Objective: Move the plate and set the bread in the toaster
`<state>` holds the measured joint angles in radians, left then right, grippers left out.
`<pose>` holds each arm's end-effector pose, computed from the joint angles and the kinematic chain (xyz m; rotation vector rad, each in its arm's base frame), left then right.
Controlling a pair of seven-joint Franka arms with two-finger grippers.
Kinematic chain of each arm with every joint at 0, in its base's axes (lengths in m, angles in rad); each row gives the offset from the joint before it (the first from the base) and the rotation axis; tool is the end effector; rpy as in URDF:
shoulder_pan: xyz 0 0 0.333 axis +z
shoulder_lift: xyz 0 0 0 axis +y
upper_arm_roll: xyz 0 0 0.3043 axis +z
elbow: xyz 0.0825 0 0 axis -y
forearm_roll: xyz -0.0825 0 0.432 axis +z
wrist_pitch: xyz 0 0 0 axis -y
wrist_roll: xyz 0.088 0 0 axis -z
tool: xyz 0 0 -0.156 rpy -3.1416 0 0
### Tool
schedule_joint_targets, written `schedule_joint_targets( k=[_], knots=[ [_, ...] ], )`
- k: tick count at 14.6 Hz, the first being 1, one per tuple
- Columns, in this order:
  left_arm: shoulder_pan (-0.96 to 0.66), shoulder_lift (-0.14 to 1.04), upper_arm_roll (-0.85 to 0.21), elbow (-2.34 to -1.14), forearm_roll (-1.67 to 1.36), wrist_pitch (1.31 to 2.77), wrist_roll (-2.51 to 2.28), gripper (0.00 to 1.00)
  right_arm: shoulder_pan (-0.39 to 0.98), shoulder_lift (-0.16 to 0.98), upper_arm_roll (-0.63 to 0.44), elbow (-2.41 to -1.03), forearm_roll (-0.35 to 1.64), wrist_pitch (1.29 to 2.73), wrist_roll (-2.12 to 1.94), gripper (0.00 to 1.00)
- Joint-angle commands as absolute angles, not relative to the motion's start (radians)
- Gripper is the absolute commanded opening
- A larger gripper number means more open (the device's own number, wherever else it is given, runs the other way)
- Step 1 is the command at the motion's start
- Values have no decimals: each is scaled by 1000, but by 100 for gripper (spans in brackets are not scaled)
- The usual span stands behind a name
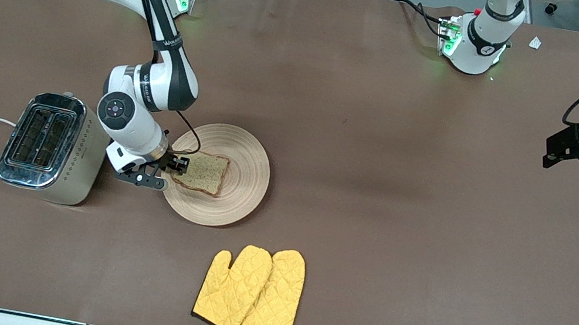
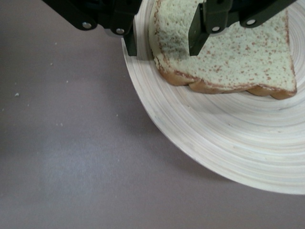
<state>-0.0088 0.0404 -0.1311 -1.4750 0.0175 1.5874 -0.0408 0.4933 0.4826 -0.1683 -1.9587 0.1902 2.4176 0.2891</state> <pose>0.6149 -0.0824 0.5910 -3.1301 0.1542 -0.1147 0.6070 0.2084 0.1333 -3.0974 0.1384 0.0407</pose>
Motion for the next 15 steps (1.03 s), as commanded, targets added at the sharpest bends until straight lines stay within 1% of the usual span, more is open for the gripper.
schedule_joint_targets(
  k=[1, 4, 5, 6, 8, 12, 14, 15],
  knots=[
    [-32, -2, -104, -1519, 34, 1603, -55, 100, 491, 480, -166, -1967, 224, 2410, 295, 52],
    [-52, 0, -88, -1514, 35, 1603, -57, 100, 495, 488, -166, -1965, 229, 2396, 295, 52],
    [-73, 0, -56, -1514, 34, 1603, -57, 100, 494, 488, -166, -1965, 229, 2395, 295, 48],
    [-87, 0, -39, -1514, 34, 1603, -55, 100, 494, 488, -166, -1965, 229, 2393, 295, 41],
    [-87, 0, -37, -1514, 34, 1603, -57, 100, 494, 488, -166, -1967, 230, 2395, 295, 33],
    [-83, 23, -46, -1509, 31, 1617, -72, 100, 491, 494, -163, -1965, 230, 2396, 293, 27],
    [-81, 23, -46, -1512, 29, 1618, -95, 100, 494, 494, -163, -1964, 230, 2395, 293, 14],
    [-81, 23, -46, -1513, 28, 1623, -98, 100, 494, 494, -163, -1963, 230, 2395, 293, 11]
  ],
)
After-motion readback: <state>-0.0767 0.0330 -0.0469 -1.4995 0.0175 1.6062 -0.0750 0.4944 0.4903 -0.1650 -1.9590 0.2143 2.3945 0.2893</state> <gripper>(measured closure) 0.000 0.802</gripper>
